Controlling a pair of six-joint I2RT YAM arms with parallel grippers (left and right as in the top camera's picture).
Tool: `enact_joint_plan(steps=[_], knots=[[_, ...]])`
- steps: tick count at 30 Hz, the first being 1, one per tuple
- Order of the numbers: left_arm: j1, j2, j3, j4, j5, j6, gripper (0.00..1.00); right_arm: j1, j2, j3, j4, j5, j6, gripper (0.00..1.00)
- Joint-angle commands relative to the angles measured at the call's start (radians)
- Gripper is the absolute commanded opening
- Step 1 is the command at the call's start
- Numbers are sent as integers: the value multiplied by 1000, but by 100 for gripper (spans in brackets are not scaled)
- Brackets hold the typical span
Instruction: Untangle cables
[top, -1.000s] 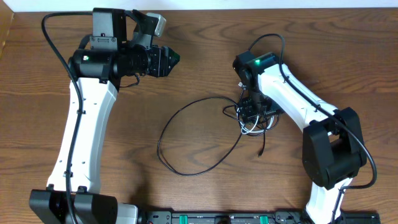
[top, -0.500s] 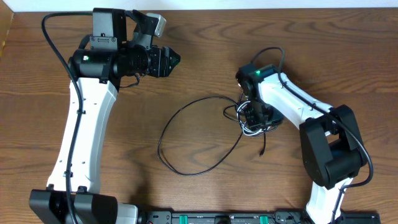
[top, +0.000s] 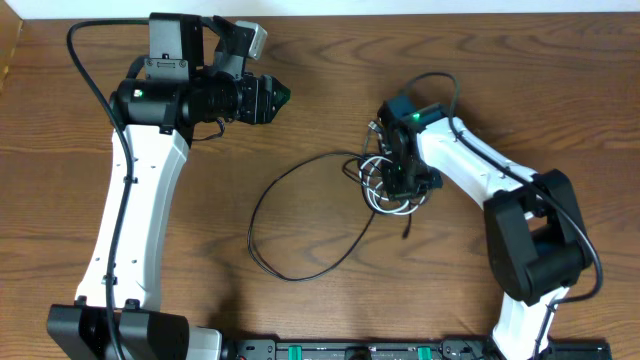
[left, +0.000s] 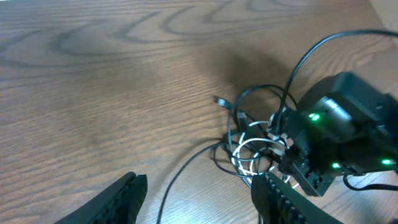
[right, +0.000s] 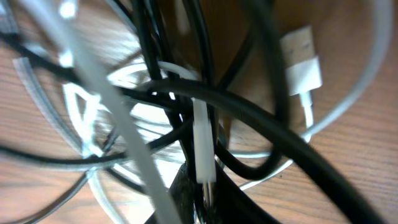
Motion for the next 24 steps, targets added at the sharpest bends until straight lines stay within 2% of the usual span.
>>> enact_joint_plan(steps=[1, 5, 6, 11, 19, 24], knots=[[0, -19, 18, -3, 16, 6, 59, -15, -128, 92, 13, -45, -21, 1], [0, -19, 18, -6, 16, 2, 60, -14, -234, 188, -17, -46, -36, 1], [-1, -19, 18, -11, 17, 2, 64, -14, -257, 206, -29, -46, -39, 1], [-27, -19, 18, -22, 29, 4, 68, -12, -370, 256, -52, -53, -62, 1], [-82, -18, 18, -22, 275, 107, 72, 8, -477, 260, -55, -112, -67, 1], [-107, -18, 17, -23, 294, 116, 73, 35, -517, 264, -54, -143, -84, 1]])
